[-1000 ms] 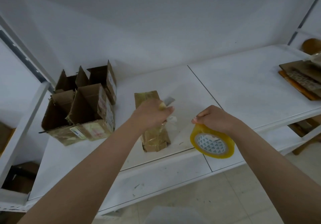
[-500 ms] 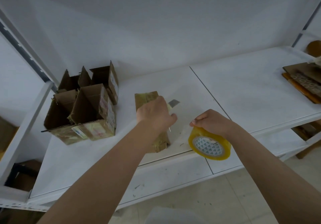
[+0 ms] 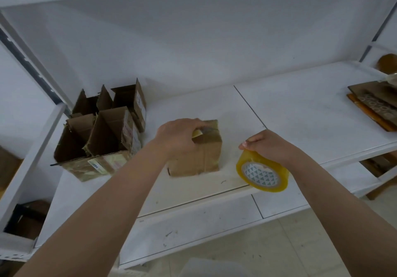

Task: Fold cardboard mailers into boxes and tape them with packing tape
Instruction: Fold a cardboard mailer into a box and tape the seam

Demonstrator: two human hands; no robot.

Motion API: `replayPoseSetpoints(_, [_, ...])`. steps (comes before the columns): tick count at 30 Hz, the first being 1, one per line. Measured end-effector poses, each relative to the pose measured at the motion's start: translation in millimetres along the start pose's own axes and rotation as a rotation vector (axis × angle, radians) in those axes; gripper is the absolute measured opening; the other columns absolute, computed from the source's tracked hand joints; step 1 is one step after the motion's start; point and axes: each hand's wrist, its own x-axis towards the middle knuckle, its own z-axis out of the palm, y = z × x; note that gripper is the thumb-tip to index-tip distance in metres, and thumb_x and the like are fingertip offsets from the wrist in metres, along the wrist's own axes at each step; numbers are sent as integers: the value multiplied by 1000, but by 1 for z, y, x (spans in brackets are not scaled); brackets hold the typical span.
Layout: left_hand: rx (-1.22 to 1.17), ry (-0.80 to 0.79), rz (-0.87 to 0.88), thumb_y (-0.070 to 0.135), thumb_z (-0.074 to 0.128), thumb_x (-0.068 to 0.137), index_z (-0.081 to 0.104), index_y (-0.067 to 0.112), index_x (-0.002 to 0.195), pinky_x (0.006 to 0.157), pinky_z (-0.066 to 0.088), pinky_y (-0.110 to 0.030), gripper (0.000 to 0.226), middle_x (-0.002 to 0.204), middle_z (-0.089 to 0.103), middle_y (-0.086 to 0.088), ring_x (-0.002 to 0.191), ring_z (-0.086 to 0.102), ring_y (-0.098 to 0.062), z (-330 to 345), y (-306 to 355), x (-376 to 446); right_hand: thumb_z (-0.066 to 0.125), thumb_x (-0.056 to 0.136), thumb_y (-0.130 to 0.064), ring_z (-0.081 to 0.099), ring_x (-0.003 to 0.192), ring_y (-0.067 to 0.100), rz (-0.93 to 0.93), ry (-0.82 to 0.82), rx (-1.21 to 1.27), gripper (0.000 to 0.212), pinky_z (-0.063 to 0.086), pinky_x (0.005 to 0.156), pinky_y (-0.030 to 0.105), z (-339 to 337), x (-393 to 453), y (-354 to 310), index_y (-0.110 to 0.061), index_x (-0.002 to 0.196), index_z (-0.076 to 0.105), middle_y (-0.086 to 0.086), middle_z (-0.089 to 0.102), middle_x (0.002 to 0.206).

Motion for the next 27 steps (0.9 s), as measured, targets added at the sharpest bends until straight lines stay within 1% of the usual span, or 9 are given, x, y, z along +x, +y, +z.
replayPoseSetpoints(2, [9,93,-67,56,61,80,51,36,127,76,39,-29,52,119,60,11,112,57,-19,3,4,2,63,91,-34,69,89,23,7,14,12,21,52,94,45,-4,1,1,-20,91,78,8,74,96])
replayPoseSetpoints(4, [32,155,-172,75,51,77,54,27,113,64,37,-29,60,104,61,6,104,60,-21,14,19,6,64,91,-33,68,89,22,7,24,30,17,52,94,44,-7,2,0,-24,92,78,5,74,95])
replayPoseSetpoints(6, [72,188,-231,81,45,76,52,21,106,56,33,-29,68,95,57,3,95,62,-24,27,37,10,64,90,-32,67,90,21,6,35,49,15,51,95,43,-9,2,-1,-26,94,78,2,72,96])
replayPoseSetpoints(9, [113,180,-214,65,48,85,52,17,123,60,39,-32,61,118,55,1,99,61,-24,36,47,11,65,90,-34,66,89,19,1,42,66,14,51,93,41,-12,1,-1,-29,94,77,0,72,98])
replayPoseSetpoints(12, [50,55,-22,42,55,84,53,26,129,77,47,-33,49,136,53,5,115,55,-22,33,36,6,65,90,-34,66,87,18,-12,38,91,14,53,86,36,-18,-3,1,-30,94,77,-1,72,96])
replayPoseSetpoints(16, [37,-55,102,23,55,87,43,42,141,89,35,-26,58,149,38,22,133,41,-13,23,6,-10,64,91,-34,66,85,11,-68,14,108,14,49,70,25,-23,-8,-3,-32,91,78,-10,71,94])
replayPoseSetpoints(20, [-55,53,47,29,56,88,45,49,137,98,45,-31,54,148,39,24,130,46,-13,21,-16,-24,63,92,-34,66,81,4,-106,-22,109,15,46,60,18,-20,-8,-12,-31,93,79,-16,72,90])
replayPoseSetpoints(23, [-156,178,-52,42,57,91,50,46,134,96,49,-34,44,146,41,26,126,52,-12,26,-22,-31,62,93,-34,63,81,-1,-124,-33,97,16,44,62,17,-13,-5,-17,-32,93,78,-18,70,90])
replayPoseSetpoints(27, [-283,235,-31,42,50,97,58,40,128,94,50,-36,32,139,52,19,119,57,-14,32,-17,-31,61,94,-35,63,81,-4,-152,-43,94,16,45,64,16,-10,-3,-22,-34,94,78,-22,68,89])
